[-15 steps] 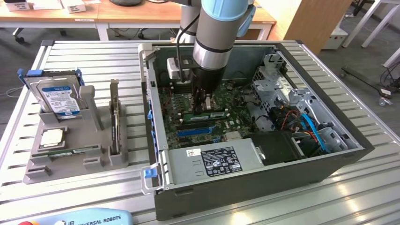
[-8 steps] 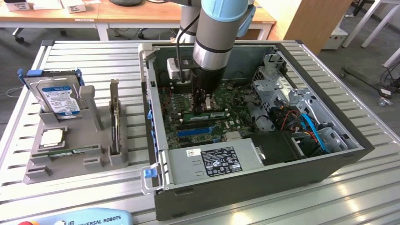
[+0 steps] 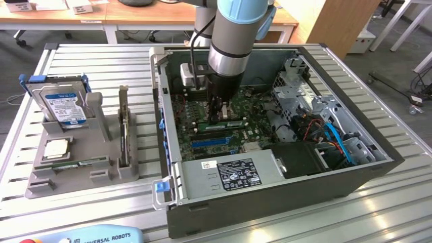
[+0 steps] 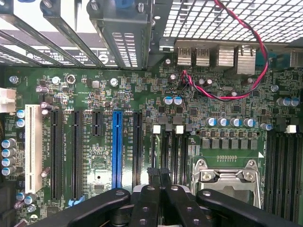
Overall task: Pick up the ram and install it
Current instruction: 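Press down the ram until it locks into place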
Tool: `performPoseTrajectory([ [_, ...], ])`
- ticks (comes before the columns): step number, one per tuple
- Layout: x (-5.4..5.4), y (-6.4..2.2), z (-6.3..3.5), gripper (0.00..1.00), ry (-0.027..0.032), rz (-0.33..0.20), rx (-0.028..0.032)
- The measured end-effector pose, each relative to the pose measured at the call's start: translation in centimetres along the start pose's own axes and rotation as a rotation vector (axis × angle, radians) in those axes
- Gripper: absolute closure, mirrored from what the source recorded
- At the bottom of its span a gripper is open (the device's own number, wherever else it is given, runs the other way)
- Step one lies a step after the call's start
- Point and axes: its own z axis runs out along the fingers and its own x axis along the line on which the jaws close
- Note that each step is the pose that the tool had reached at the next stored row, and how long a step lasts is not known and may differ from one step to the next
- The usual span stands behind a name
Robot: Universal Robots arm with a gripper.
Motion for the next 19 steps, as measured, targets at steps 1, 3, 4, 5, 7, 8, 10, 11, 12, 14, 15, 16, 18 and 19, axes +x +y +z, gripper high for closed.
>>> performPoseTrajectory([
  [1, 0.00, 0.00, 0.02, 0.90, 0.0001, 0.000, 0.0000],
  [3, 0.00, 0.00, 0.02, 0.90, 0.0002, 0.000, -0.0001],
  [4, 0.00, 0.00, 0.02, 0.90, 0.0002, 0.000, -0.0001],
  [5, 0.00, 0.00, 0.03, 0.90, 0.0001, 0.000, -0.0001],
  [7, 0.00, 0.00, 0.07, 0.90, 0.0001, 0.000, -0.0001],
  [8, 0.00, 0.00, 0.07, 0.90, 0.0001, 0.000, 0.0000],
  [10, 0.00, 0.00, 0.08, 0.90, 0.0002, 0.000, 0.0000],
  [11, 0.00, 0.00, 0.08, 0.90, 0.0001, 0.000, 0.0000],
  [12, 0.00, 0.00, 0.09, 0.90, 0.0001, 0.000, 0.0000],
  [14, 0.00, 0.00, 0.11, 0.90, 0.0001, 0.000, 0.0000],
  [15, 0.00, 0.00, 0.11, 0.90, 0.0001, 0.000, 0.0000],
  [16, 0.00, 0.00, 0.11, 0.90, 0.0001, 0.000, 0.0000],
  [18, 0.00, 0.00, 0.13, 0.90, 0.0000, 0.000, 0.0000],
  [19, 0.00, -0.01, 0.16, 0.90, -0.0001, 0.000, 0.0001],
])
